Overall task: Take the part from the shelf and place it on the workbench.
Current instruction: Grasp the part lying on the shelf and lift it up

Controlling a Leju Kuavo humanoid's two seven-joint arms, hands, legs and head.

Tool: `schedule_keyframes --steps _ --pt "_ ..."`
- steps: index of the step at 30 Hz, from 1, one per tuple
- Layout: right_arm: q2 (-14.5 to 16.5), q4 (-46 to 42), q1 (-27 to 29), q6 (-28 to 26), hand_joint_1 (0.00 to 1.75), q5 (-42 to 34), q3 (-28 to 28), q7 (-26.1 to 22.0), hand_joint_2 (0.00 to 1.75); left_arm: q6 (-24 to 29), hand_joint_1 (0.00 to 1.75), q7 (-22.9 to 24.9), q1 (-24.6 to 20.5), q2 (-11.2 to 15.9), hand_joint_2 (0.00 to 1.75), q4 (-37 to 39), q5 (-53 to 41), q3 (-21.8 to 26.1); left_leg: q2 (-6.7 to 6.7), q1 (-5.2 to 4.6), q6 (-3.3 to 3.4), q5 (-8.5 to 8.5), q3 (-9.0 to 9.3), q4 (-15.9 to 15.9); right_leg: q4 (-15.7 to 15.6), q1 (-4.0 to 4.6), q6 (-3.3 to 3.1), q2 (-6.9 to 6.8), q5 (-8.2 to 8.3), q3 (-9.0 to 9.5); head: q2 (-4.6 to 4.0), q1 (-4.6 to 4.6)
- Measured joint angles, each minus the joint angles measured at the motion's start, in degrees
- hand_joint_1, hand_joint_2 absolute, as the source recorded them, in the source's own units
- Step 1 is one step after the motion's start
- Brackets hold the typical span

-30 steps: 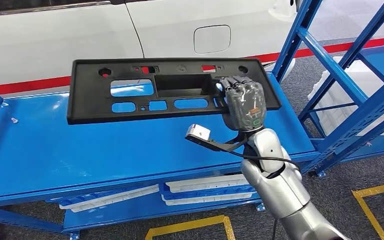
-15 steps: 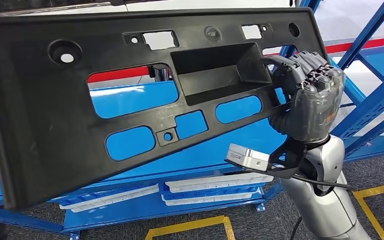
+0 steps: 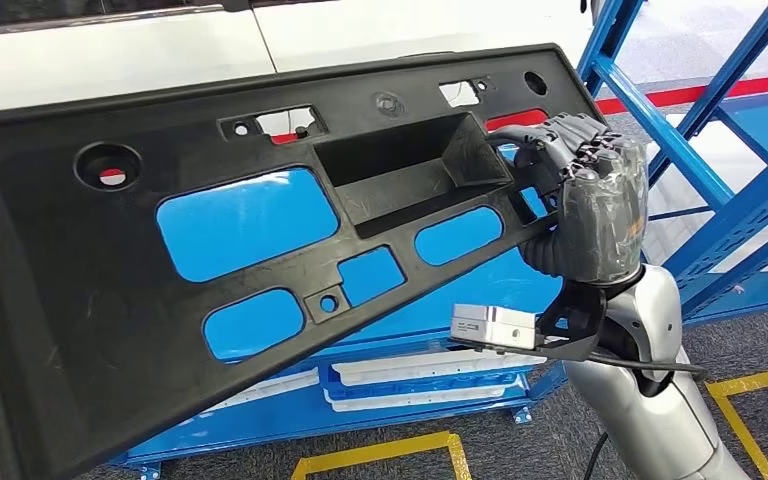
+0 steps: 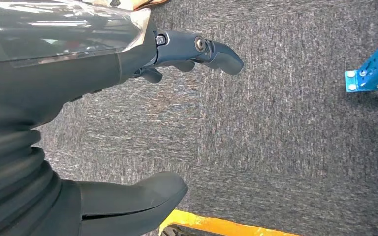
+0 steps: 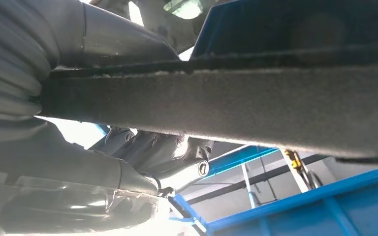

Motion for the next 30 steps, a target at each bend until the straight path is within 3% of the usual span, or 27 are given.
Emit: schedule_keyframes --steps 5,7,9,10,11,12,14,15,17,19,21,24,25,26,27,30 --pt "-0.1 0.6 -0.8 2.2 1.75 -1.7 1.0 0.8 1.75 0.1 0.0 0.7 -0.1 0.2 1.75 0.0 -0.7 0.6 0.16 0.12 1.05 0.9 0.44 -0.8 0.6 -0.13 0.59 -0.07 -0.26 -0.33 0.0 0.01" --pt "-0.2 1.3 -1.6 3.8 1.75 -2.1 1.4 1.7 1.75 0.0 0.0 1.0 -0.3 0.2 1.75 0.0 -1.3 1.0 0.38 0.53 1.4 1.44 0.7 -1.4 5.1 -0.09 0.33 -0.16 -2.72 -2.38 0.0 0.1" --pt "-0.2 3.1 -2.8 5.5 1.75 -1.4 1.9 2.8 1.75 -0.3 0.0 1.4 -0.5 0.2 1.75 0.0 -1.8 1.2 0.51 0.58 1.49 1.5 0.63 -1.4 13.1 -0.27 0.18 -0.18 -5.93 -5.7 0.0 0.17" --pt "-0.1 4.1 -3.3 6.1 1.75 -0.9 2.2 3.3 1.75 -0.4 0.0 1.6 -0.6 0.2 1.75 0.0 -2.0 1.3 0.55 0.63 1.45 1.51 0.62 -1.4 15.9 -0.44 0.41 -0.2 -6.76 -6.85 0.0 0.16" --pt "-0.1 5.3 -4.0 6.7 1.75 -0.5 2.5 3.8 1.75 -0.6 0.0 1.8 -0.7 0.2 1.75 0.0 -2.2 1.4 0.57 0.72 1.37 1.5 0.62 -1.3 16.7 -0.63 0.88 -0.23 -6.72 -6.99 0.0 0.16" --pt "0.1 6.3 -4.7 7.0 1.75 -0.1 2.8 4.0 1.75 -0.7 0.0 1.9 -0.9 0.2 1.75 0.0 -2.4 1.5 0.55 0.87 1.21 1.45 0.63 -1.2 15.0 -0.85 1.53 -0.29 -5.76 -5.89 0.0 0.16" --pt "0.3 8.2 -6.4 7.6 1.75 0.3 3.3 4.5 1.75 -0.7 0.0 2.1 -1.1 0.3 1.75 0.0 -2.6 1.9 0.49 1.13 0.55 1.14 0.54 -0.8 6.9 -1.32 2.79 -0.55 -3.2 -1.3 0.0 0.17" --pt "0.5 9.0 -7.1 7.8 1.75 0.4 3.6 4.7 1.75 -0.8 0.0 2.2 -1.2 0.4 1.75 0.0 -2.6 2.0 0.44 1.15 0.1 0.97 0.39 -0.6 3.7 -1.34 2.93 -0.48 -2.35 0.61 0.01 0.16" --pt "0.9 10.3 -8.3 8.3 1.75 0.3 3.9 5.0 1.75 -1.1 0.0 2.2 -1.3 0.6 1.75 0.0 -2.5 2.4 0.26 1.02 -0.72 0.77 0.06 -0.1 1.3 -1.18 2.32 -0.23 -2.39 2.0 0.01 0.21" --pt "1.1 11.2 -9.3 8.6 1.75 0.2 4.1 5.3 1.75 -1.4 0.0 2.4 -1.4 0.9 1.75 0.0 -2.4 2.9 0.11 1.14 -1.35 0.67 -0.14 0.2 1.4 -1.24 1.36 -0.04 -2.48 1.67 0.0 0.25" --pt "1.2 11.9 -10.5 8.8 1.75 0.2 4.1 5.3 1.75 -1.6 0.0 2.8 -1.5 1.1 1.75 0.0 -2.6 3.3 0.22 1.38 -1.9 -0.94 -1.01 2.1 1.3 -1.46 0.42 -0.04 -2.42 1.57 0.0 0.22" --pt "1.2 12.7 -11.7 8.9 1.75 0.1 4.3 5.4 1.75 -1.8 0.0 3.8 -1.6 1.6 1.75 0.0 -3.2 3.5 0.36 1.49 -2.36 -6.52 -5.77 12.6 1.3 -1.11 -0.63 -0.17 -2.24 1.39 0.0 0.21" --pt "1.1 13.0 -11.9 9.0 1.75 0.1 4.4 5.4 1.75 -1.9 0.0 4.1 -1.6 1.8 1.75 0.0 -3.3 3.6 0.36 1.49 -2.38 -7.59 -7.37 16.0 1.3 -0.91 -0.76 -0.19 -2.18 1.29 0.0 0.21" --pt "1.1 13.2 -12.1 9.0 1.75 0.1 4.6 5.4 1.75 -2.0 0.0 4.4 -1.7 1.9 1.75 0.0 -3.4 3.7 0.36 1.49 -2.28 -7.41 -8.06 17.3 1.3 -0.73 -0.89 -0.2 -2.1 1.19 0.0 0.22" --pt "1.1 13.3 -12.3 9.0 1.75 0.1 4.7 5.5 1.75 -2.1 0.0 4.6 -1.7 2.0 1.75 0.0 -3.6 3.8 0.36 1.49 -2.09 -6.19 -7.69 16.5 1.3 -0.58 -0.98 -0.19 -2.04 1.13 0.0 0.21" --pt "0.9 13.5 -13.3 9.0 1.75 0.0 5.0 5.5 1.75 -2.5 0.0 5.1 -1.9 2.5 1.75 0.0 -4.0 4.0 0.31 1.35 -1.21 -0.83 -2.1 5.5 1.3 -0.22 -0.89 -0.15 -1.86 1.05 0.0 0.22"
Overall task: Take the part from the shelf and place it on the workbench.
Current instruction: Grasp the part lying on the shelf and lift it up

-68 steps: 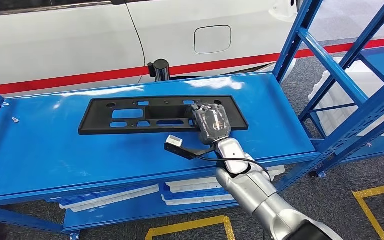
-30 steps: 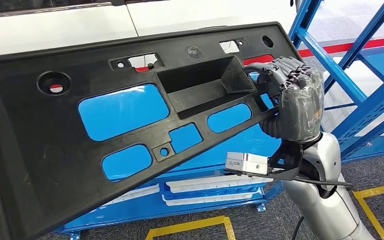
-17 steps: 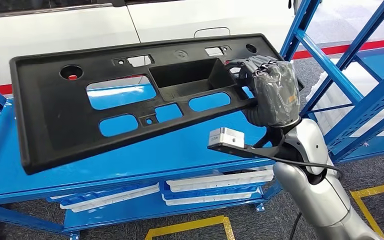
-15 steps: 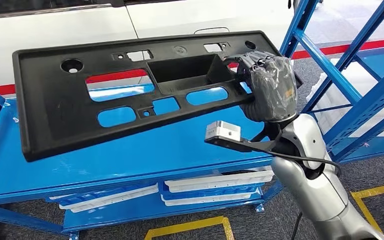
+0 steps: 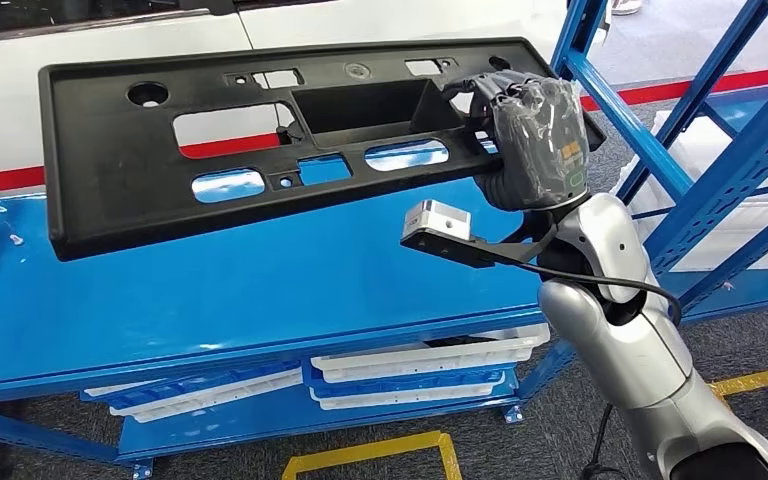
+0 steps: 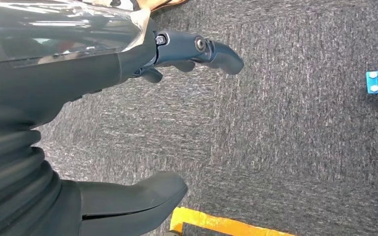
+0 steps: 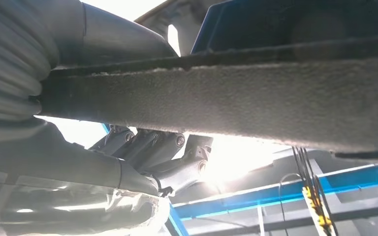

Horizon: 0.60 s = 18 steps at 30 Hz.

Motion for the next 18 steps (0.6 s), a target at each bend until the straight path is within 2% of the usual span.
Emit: schedule_keyframes --steps 1,2,3,5,6,8,10,11,12,13,14,15,16,17,18 --pt "-0.1 0.0 -0.3 0.0 1.75 0.0 0.1 0.0 1.75 -0.1 0.0 0.1 -0.1 0.2 1.75 0.0 -0.1 0.0 -0.02 -0.16 0.2 0.82 1.4 -2.8 0.0 0.12 0.2 0.0 0.13 -0.06 0.0 0.02" --pt "-0.2 0.0 -0.6 0.0 1.75 0.0 0.2 0.0 1.75 -0.1 0.0 0.2 -0.1 0.3 1.75 0.0 -0.2 0.1 -0.04 -0.37 0.32 1.0 2.03 -4.1 0.0 0.18 0.47 -0.01 0.31 -0.15 0.0 0.02" --pt "-0.2 0.1 -0.8 0.1 1.75 -0.1 0.3 0.0 1.75 -0.2 0.0 0.3 -0.2 0.4 1.75 0.0 -0.3 0.2 -0.04 -0.61 0.37 1.05 2.05 -4.4 0.0 0.19 0.8 -0.02 0.52 -0.23 0.0 0.02" --pt "-0.6 0.1 -1.3 0.1 1.75 -0.5 0.5 -0.1 1.75 -0.2 0.0 0.4 -0.2 0.6 1.75 0.0 -0.8 0.5 0.07 -0.66 0.9 1.65 1.88 -4.9 0.2 0.13 1.35 -0.07 0.51 -0.62 0.0 0.03" --pt "-0.8 0.1 -1.7 0.2 1.75 -0.7 0.7 -0.2 1.75 -0.2 0.0 0.4 -0.3 0.7 1.75 0.0 -1.0 0.6 0.16 -0.57 1.31 2.08 1.76 -5.3 1.3 0.15 1.4 -0.09 -0.25 -1.21 0.0 0.08" --pt "-1.0 0.3 -2.5 0.5 1.75 -1.0 1.1 -0.4 1.75 -0.3 0.0 0.5 -0.4 0.8 1.75 0.0 -1.4 1.0 0.36 -0.42 1.88 2.86 1.25 -5.6 6.7 0.15 1.09 -0.14 -3.43 -3.63 0.0 0.17" --pt "-1.1 0.4 -3.0 0.8 1.75 -1.0 1.6 -0.5 1.75 -0.4 0.0 0.7 -0.4 1.0 1.75 0.0 -1.6 1.3 0.43 -0.43 2.0 3.4 0.44 -5.5 14.1 0.15 0.98 -0.14 -6.74 -6.3 0.0 0.21" --pt "-1.1 0.6 -3.1 0.9 1.75 -1.1 1.9 -0.5 1.75 -0.4 0.0 0.9 -0.4 1.0 1.75 0.0 -1.7 1.4 0.44 -0.44 1.98 3.66 0.07 -5.5 15.8 0.11 1.23 -0.15 -7.41 -6.62 0.0 0.21" --pt "-1.1 0.7 -3.2 1.0 1.75 -1.1 2.2 -0.6 1.75 -0.5 0.0 1.0 -0.4 1.0 1.75 0.0 -1.8 1.5 0.44 -0.43 1.91 3.89 -0.25 -5.4 15.3 0.07 1.63 -0.16 -7.21 -5.8 0.0 0.21" --pt "-1.1 0.8 -3.5 1.1 1.75 -1.2 2.5 -0.6 1.75 -0.6 0.0 1.1 -0.4 1.1 1.75 0.0 -2.0 1.6 0.42 -0.43 1.82 4.06 -0.5 -5.3 12.4 0.01 2.12 -0.19 -6.22 -3.78 0.0 0.21" --pt "-1.1 0.9 -4.0 1.1 1.75 -1.4 2.7 -0.6 1.75 -0.7 0.0 1.2 -0.4 1.1 1.75 0.0 -2.2 1.8 0.41 -0.42 1.72 4.16 -0.7 -5.1 8.0 -0.04 2.5 -0.26 -4.99 -1.1 0.0 0.21" --pt "-1.1 0.9 -4.4 1.1 1.75 -1.7 3.0 -0.6 1.75 -0.8 0.0 1.2 -0.4 1.2 1.75 0.0 -2.5 2.0 0.39 -0.52 1.53 4.27 -0.96 -4.9 4.1 0.04 2.58 -0.3 -4.06 1.3 0.0 0.21" --pt "-1.1 1.0 -4.9 1.1 1.75 -2.0 3.2 -0.7 1.75 -0.9 0.0 1.2 -0.5 1.4 1.75 0.1 -2.7 2.1 0.37 -0.6 1.28 4.41 -1.25 -4.7 1.2 0.12 2.41 -0.32 -3.39 2.88 0.0 0.2" --pt "-1.2 1.0 -5.3 1.1 1.75 -2.4 3.4 -0.7 1.75 -1.0 0.0 1.3 -0.5 1.6 1.75 0.1 -3.1 2.4 0.35 -0.68 0.96 4.6 -1.51 -4.5 -0.2 0.25 2.04 -0.31 -3.12 3.54 0.0 0.17" --pt "-1.2 1.1 -5.6 1.1 1.75 -2.7 3.7 -0.7 1.75 -1.0 0.0 1.3 -0.5 1.8 1.75 0.1 -3.5 2.6 0.34 -0.73 0.57 4.87 -1.74 -4.5 -0.2 0.41 1.6 -0.26 -3.01 3.47 0.0 0.16"
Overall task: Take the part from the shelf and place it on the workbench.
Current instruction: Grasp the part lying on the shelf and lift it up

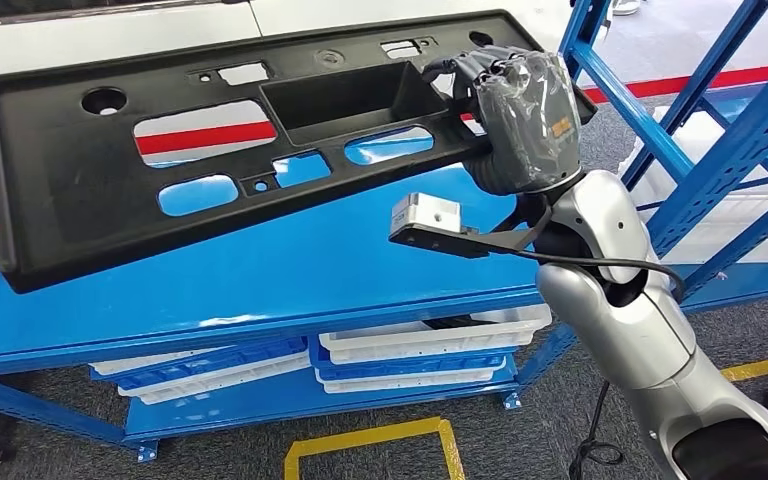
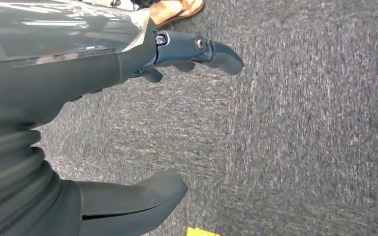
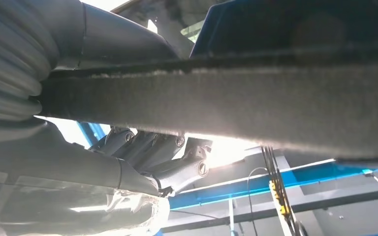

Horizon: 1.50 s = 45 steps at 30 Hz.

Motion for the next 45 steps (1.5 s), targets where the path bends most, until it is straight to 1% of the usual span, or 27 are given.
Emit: schedule_keyframes --steps 2,3,4,6,8,9,10,12,14,18,20,22,23,24,25,27,29,30,32,34,36,38,39,40,41,43,45 --pt "-0.1 0.2 -0.5 0.0 1.75 -0.4 0.5 0.0 1.75 0.0 0.0 0.1 0.0 0.3 1.75 0.1 -0.6 0.5 -0.11 0.13 -0.7 0.15 -0.33 0.1 0.0 -0.24 -0.84 0.01 0.59 -0.44 0.0 -0.01" --pt "-0.1 0.2 -0.8 0.0 1.75 -0.6 0.7 0.0 1.75 0.0 0.0 0.1 0.0 0.4 1.75 0.1 -0.9 0.7 -0.17 0.22 -1.02 -0.66 -0.72 0.8 -0.1 -0.45 -1.33 -0.03 0.91 -0.65 0.0 -0.02" --pt "-0.1 0.3 -1.0 0.0 1.75 -0.7 0.9 0.0 1.75 0.1 0.0 0.1 -0.1 0.5 1.75 0.1 -1.1 0.9 -0.24 0.31 -1.32 -2.23 -1.48 2.6 -0.2 -0.69 -1.83 -0.08 1.27 -0.93 0.0 -0.04" --pt "0.0 0.3 -1.4 0.0 1.75 -1.1 1.3 0.0 1.75 0.2 0.0 0.2 -0.1 0.7 1.75 0.1 -1.4 1.3 -0.25 0.45 -1.86 -6.91 -4.17 9.6 -0.2 -0.7 -2.45 -0.16 1.96 -1.73 0.0 -0.09" --pt "0.0 0.5 -1.4 -0.1 1.75 -1.3 1.6 0.0 1.75 0.5 0.0 0.4 -0.1 0.7 1.75 0.2 -1.7 1.7 -0.24 0.5 -2.13 -9.81 -6.18 15.8 -0.2 -0.54 -2.56 -0.19 2.72 -2.72 0.0 -0.1" --pt "0.0 0.6 -1.4 -0.1 1.75 -1.4 1.8 0.0 1.75 0.6 0.0 0.4 -0.2 0.7 1.75 0.3 -1.9 1.9 -0.24 0.52 -2.11 -9.78 -5.79 16.1 -0.2 -0.49 -2.5 -0.17 3.08 -3.18 0.0 -0.1" --pt "-0.1 0.6 -1.4 -0.1 1.75 -1.6 1.9 0.0 1.75 0.7 0.0 0.5 -0.2 0.7 1.75 0.3 -2.1 2.1 -0.23 0.54 -2.02 -8.79 -4.11 14.1 -0.1 -0.46 -2.38 -0.16 3.45 -3.59 0.0 -0.1" --pt "-0.1 0.6 -1.4 -0.2 1.75 -1.9 2.0 0.1 1.75 1.1 0.0 0.6 -0.4 0.7 1.75 0.4 -2.5 2.5 -0.3 0.5 -1.63 -6.17 1.52 5.7 -0.1 -0.36 -1.91 -0.14 4.09 -4.14 0.0 -0.1" --pt "-0.2 0.7 -1.5 -0.2 1.75 -2.5 1.9 0.2 1.75 1.8 0.0 0.7 -0.6 0.7 1.75 0.4 -3.0 3.1 -0.45 0.2 -0.97 -4.82 4.75 0.2 -0.1 -0.11 -1.19 -0.2 4.7 -4.48 0.0 -0.05" --pt "-0.4 0.8 -1.4 -0.2 1.75 -3.8 1.7 0.7 1.75 3.3 0.0 0.7 -0.6 0.6 1.75 0.6 -3.1 4.5 -0.27 -0.24 0.91 -3.24 3.96 -0.5 0.3 -0.2 0.16 -0.28 5.11 -5.43 0.0 -0.03" --pt "-0.6 1.0 -1.3 -0.3 1.75 -4.3 1.3 0.8 1.75 3.8 0.0 0.4 -0.6 0.6 1.75 0.6 -3.3 5.1 -0.01 -0.07 1.83 -1.94 2.76 -0.8 4.3 -0.17 -0.21 -0.28 1.82 -7.44 0.0 0.02" --pt "-0.7 1.1 -1.0 -0.4 1.75 -5.0 0.8 0.9 1.75 4.5 0.0 -0.4 -0.5 0.3 1.75 0.8 -3.4 5.9 0.08 -0.15 2.22 -0.79 1.13 -0.7 12.1 -0.17 -0.68 -0.26 -2.86 -9.94 0.0 0.07" --pt "-0.7 1.2 -0.6 -0.5 1.75 -5.3 0.5 1.0 1.75 5.0 0.0 -0.8 -0.5 0.1 1.75 0.9 -3.3 6.3 0.12 -0.18 2.23 -0.22 0.32 -0.7 15.2 -0.18 -0.56 -0.26 -4.23 -10.5 0.0 0.07" --pt "-0.8 1.2 -0.1 -0.6 1.75 -5.8 0.2 1.0 1.75 5.5 0.0 -1.3 -0.5 -0.2 1.75 1.0 -3.0 6.8 0.13 -0.2 2.21 0.35 -0.44 -0.7 16.6 -0.18 -0.21 -0.27 -4.66 -10.11 0.0 0.06" --pt "-0.9 1.2 0.3 -0.7 1.75 -6.1 -0.1 1.0 1.75 6.1 0.0 -1.7 -0.4 -0.6 1.75 1.0 -2.8 7.3 0.13 -0.2 2.16 0.87 -1.09 -0.7 15.7 -0.18 0.26 -0.27 -4.17 -8.59 0.0 0.07" --pt "-1.0 1.1 0.9 -1.1 1.75 -6.7 -1.0 1.1 1.75 7.3 0.0 -2.7 -0.3 -1.7 1.75 1.1 -2.4 8.3 0.11 -0.2 1.92 1.82 -2.08 -0.6 8.3 -0.09 0.83 -0.29 -2.39 -2.73 0.01 0.06" --pt "-1.3 0.9 1.4 -1.5 1.75 -7.2 -2.2 1.2 1.75 8.5 0.0 -4.0 -0.1 -3.0 1.75 1.1 -2.0 9.2 0.03 -0.35 1.45 2.72 -2.69 -0.6 0.4 0.32 0.46 -0.3 -1.99 2.59 0.01 0.06" --pt "-1.4 0.7 1.9 -1.8 1.75 -7.4 -2.8 1.2 1.75 9.0 0.0 -4.6 -0.1 -3.6 1.75 1.1 -1.9 9.7 0.0 -0.38 1.17 3.13 -2.82 -0.6 -1.6 0.51 0.13 -0.29 -2.18 3.66 0.01 0.05" --pt "-1.7 0.2 3.3 -2.1 1.75 -7.6 -4.2 1.5 1.75 9.9 0.0 -5.5 0.2 -4.8 1.75 1.2 -1.6 10.5 -0.06 -0.35 0.54 3.79 -2.99 -0.7 -2.2 0.39 -0.55 -0.27 -1.81 3.42 0.0 0.05" --pt "-1.8 -0.4 4.6 -2.2 1.75 -7.3 -5.1 2.0 1.75 10.5 0.0 -5.9 0.4 -5.7 1.75 1.3 -1.3 11.4 -0.17 -0.16 -0.11 2.06 -3.75 0.5 -2.3 -0.18 -1.49 -0.31 -0.84 2.87 0.0 -0.01" --pt "-1.8 -1.6 6.2 -2.2 1.75 -6.6 -6.2 2.8 1.75 11.0 0.0 -6.0 0.4 -6.5 1.75 1.2 -0.8 12.3 -0.24 0.15 -0.77 -3.23 -5.6 5.9 -2.4 -0.48 -2.15 -0.37 0.36 1.96 0.0 -0.12" --pt "-1.8 -3.3 9.1 -2.2 1.75 -5.4 -7.5 3.5 1.75 11.3 0.0 -6.0 0.4 -7.4 1.75 1.0 -0.5 13.3 -0.24 0.52 -1.32 -7.55 -7.34 13.4 -2.2 -0.49 -2.18 -0.48 1.39 0.7 0.0 -0.16" --pt "-1.8 -4.2 10.7 -2.2 1.75 -4.8 -8.2 3.7 1.75 11.3 0.0 -6.0 0.4 -7.8 1.75 0.9 -0.4 13.7 -0.23 0.74 -1.55 -7.86 -7.28 15.5 -2.1 -0.51 -2.01 -0.54 1.82 0.05 0.0 -0.16" --pt "-1.8 -5.1 12.2 -2.2 1.75 -4.4 -8.7 3.8 1.75 11.3 0.0 -6.0 0.4 -8.2 1.75 0.8 -0.4 14.1 -0.22 0.99 -1.75 -7.15 -6.2 15.5 -2.0 -0.59 -1.76 -0.58 2.19 -0.59 0.0 -0.16" --pt "-1.9 -5.9 13.3 -2.2 1.75 -4.1 -9.3 3.8 1.75 11.3 0.0 -6.0 0.4 -8.4 1.75 0.7 -0.4 14.4 -0.21 1.25 -1.94 -5.86 -4.03 13.4 -1.7 -0.73 -1.47 -0.59 2.51 -1.22 0.0 -0.17" --pt "-2.0 -7.2 14.6 -2.2 1.75 -3.7 -10.2 3.8 1.75 11.3 0.0 -6.0 0.2 -8.7 1.75 0.4 -0.4 14.8 -0.36 1.55 -2.25 -4.74 1.76 5.4 -0.9 -0.87 -0.81 -0.55 2.99 -2.39 0.0 -0.21" --pt "-2.0 -8.1 15.1 -2.2 1.75 -3.5 -10.9 3.8 1.75 11.3 0.0 -6.0 0.0 -9.1 1.75 0.2 -0.4 15.2 -0.71 1.29 -1.85 -5.04 4.61 0.8 -0.4 -0.76 0.0 -0.52 3.51 -3.1 0.01 -0.17"
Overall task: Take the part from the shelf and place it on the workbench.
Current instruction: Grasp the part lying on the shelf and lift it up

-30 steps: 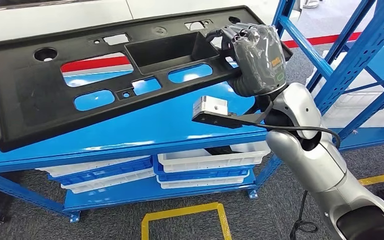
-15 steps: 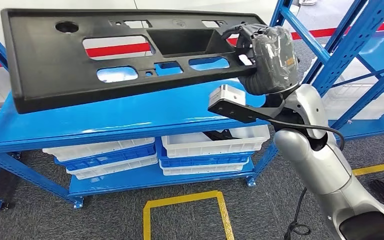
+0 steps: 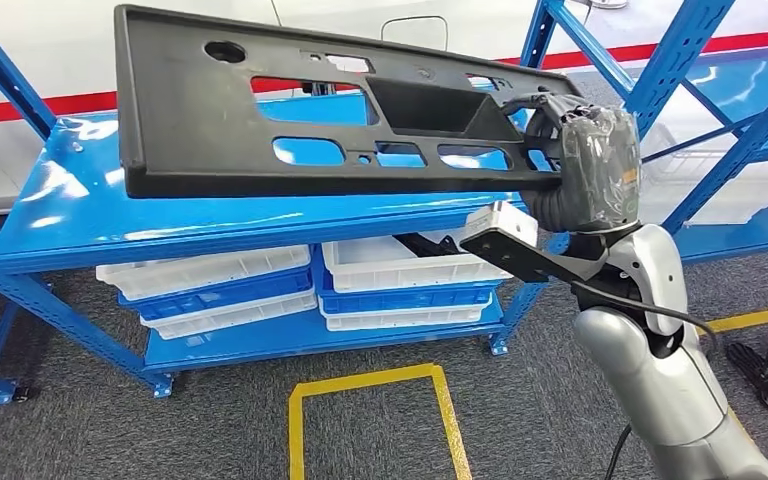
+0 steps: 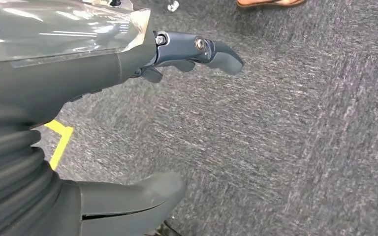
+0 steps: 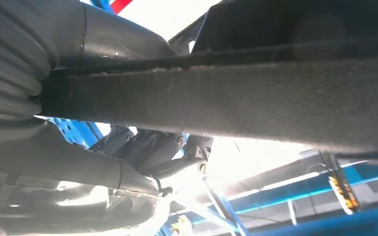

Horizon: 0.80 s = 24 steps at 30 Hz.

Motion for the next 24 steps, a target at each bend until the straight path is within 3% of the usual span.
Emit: schedule_keyframes --steps 2,4,6,8,9,10,12,14,15,16,18,19,20,23,24 --pt "-0.1 -0.5 0.5 0.0 1.75 0.1 -0.4 0.0 1.75 0.0 0.0 0.0 0.0 -0.2 1.75 -0.1 0.0 0.2 -0.16 -0.45 1.14 0.52 -0.54 -0.2 -0.2 -0.02 1.04 0.03 0.73 -0.38 0.0 0.09" --pt "-0.2 -0.9 1.0 0.0 1.75 0.1 -0.7 0.0 1.75 0.0 0.0 0.0 -0.1 -0.4 1.75 -0.2 0.0 0.4 0.12 -0.6 2.56 1.56 -1.52 -0.5 0.8 -0.17 1.44 0.1 -0.12 -1.47 0.0 0.12" --pt "-0.4 -1.0 1.4 0.0 1.75 0.1 -1.0 0.0 1.75 0.0 0.0 0.0 -0.2 -0.5 1.75 -0.3 0.0 0.7 0.42 -0.68 3.65 2.92 -2.95 -0.7 6.0 -0.18 0.75 0.16 -4.34 -3.78 0.0 0.16" --pt "-0.4 -1.1 1.7 0.0 1.75 0.1 -1.2 0.0 1.75 0.0 0.0 0.0 -0.2 -0.5 1.75 -0.4 0.0 0.8 0.52 -0.95 3.99 4.2 -4.66 -0.7 13.7 -0.08 0.3 0.17 -8.75 -5.99 0.0 0.18" --pt "-0.4 -1.1 2.0 0.0 1.75 0.2 -1.2 0.0 1.75 0.0 0.0 0.0 -0.2 -0.6 1.75 -0.4 0.1 0.8 0.57 -1.1 4.05 4.85 -5.53 -0.6 16.3 -0.04 0.5 0.17 -9.58 -6.14 0.0 0.19" --pt "-0.4 -1.2 2.3 0.0 1.75 0.3 -1.3 0.0 1.75 0.1 0.0 0.0 -0.2 -0.6 1.75 -0.4 0.3 0.9 0.6 -1.22 4.04 5.48 -6.33 -0.6 16.9 0.01 0.87 0.17 -9.32 -5.24 0.0 0.17" --pt "-0.3 -1.8 3.3 0.1 1.75 1.2 -1.6 0.0 1.75 0.7 0.0 0.1 -0.2 -0.9 1.75 -0.6 0.9 1.2 0.58 -1.35 3.88 6.71 -7.68 -0.6 12.1 0.22 1.51 0.16 -7.27 -0.41 -0.01 0.17" --pt "0.0 -3.0 4.5 0.2 1.75 2.3 -1.9 0.0 1.75 1.4 0.0 0.0 -0.2 -1.4 1.75 -1.0 1.7 1.9 0.5 -1.47 3.43 7.79 -8.53 -0.5 3.5 0.68 1.09 0.14 -6.88 6.04 0.0 0.11" --pt "0.3 -3.7 5.2 0.2 1.75 2.9 -2.1 0.1 1.75 1.7 0.0 -0.2 -0.2 -1.6 1.75 -1.1 2.1 2.2 0.47 -1.54 3.12 8.36 -8.7 -0.6 0.4 0.94 0.69 0.14 -7.18 8.03 0.0 0.07" --pt "0.6 -4.3 5.7 0.2 1.75 3.3 -2.2 0.1 1.75 1.8 0.0 -0.3 -0.2 -1.8 1.75 -1.3 2.4 2.5 0.48 -1.58 2.79 8.92 -8.8 -0.7 -1.3 1.17 0.3 0.18 -7.51 8.92 0.01 0.02" --pt "1.4 -5.0 6.9 0.4 1.75 4.1 -2.3 0.1 1.75 2.1 0.0 -0.7 -0.2 -2.2 1.75 -1.6 3.0 3.1 0.44 -1.53 2.14 9.74 -8.98 -1.0 -1.8 0.91 -0.37 0.24 -6.8 8.25 0.0 -0.05" --pt "2.1 -5.2 7.4 0.6 1.75 4.5 -2.2 0.1 1.75 2.2 0.0 -0.9 -0.2 -2.4 1.75 -1.8 3.4 3.4 0.43 -1.43 1.8 9.0 -9.33 -0.5 -1.7 0.64 -0.82 0.23 -6.25 7.8 0.0 -0.09" --pt "2.8 -5.5 7.9 0.8 1.75 4.9 -2.2 0.2 1.75 2.4 0.0 -1.1 -0.2 -2.6 1.75 -2.0 3.7 3.7 0.41 -1.33 1.46 7.17 -9.88 0.8 -1.8 0.33 -1.32 0.17 -5.58 7.28 -0.01 -0.13" --pt "5.1 -6.3 8.3 1.8 1.75 6.2 -1.9 0.2 1.75 3.0 0.0 -1.5 -0.2 -3.1 1.75 -2.8 4.1 4.6 0.43 -0.99 0.5 -1.29 -12.48 10.9 -1.8 0.25 -2.19 0.09 -3.61 5.4 -0.01 -0.25" --pt "5.7 -6.4 8.4 2.1 1.75 6.5 -1.8 0.2 1.75 3.1 0.0 -1.6 -0.2 -3.2 1.75 -3.0 4.2 4.7 0.42 -0.89 0.25 -2.43 -12.88 14.1 -1.7 0.27 -2.16 0.08 -2.96 4.69 -0.01 -0.27"
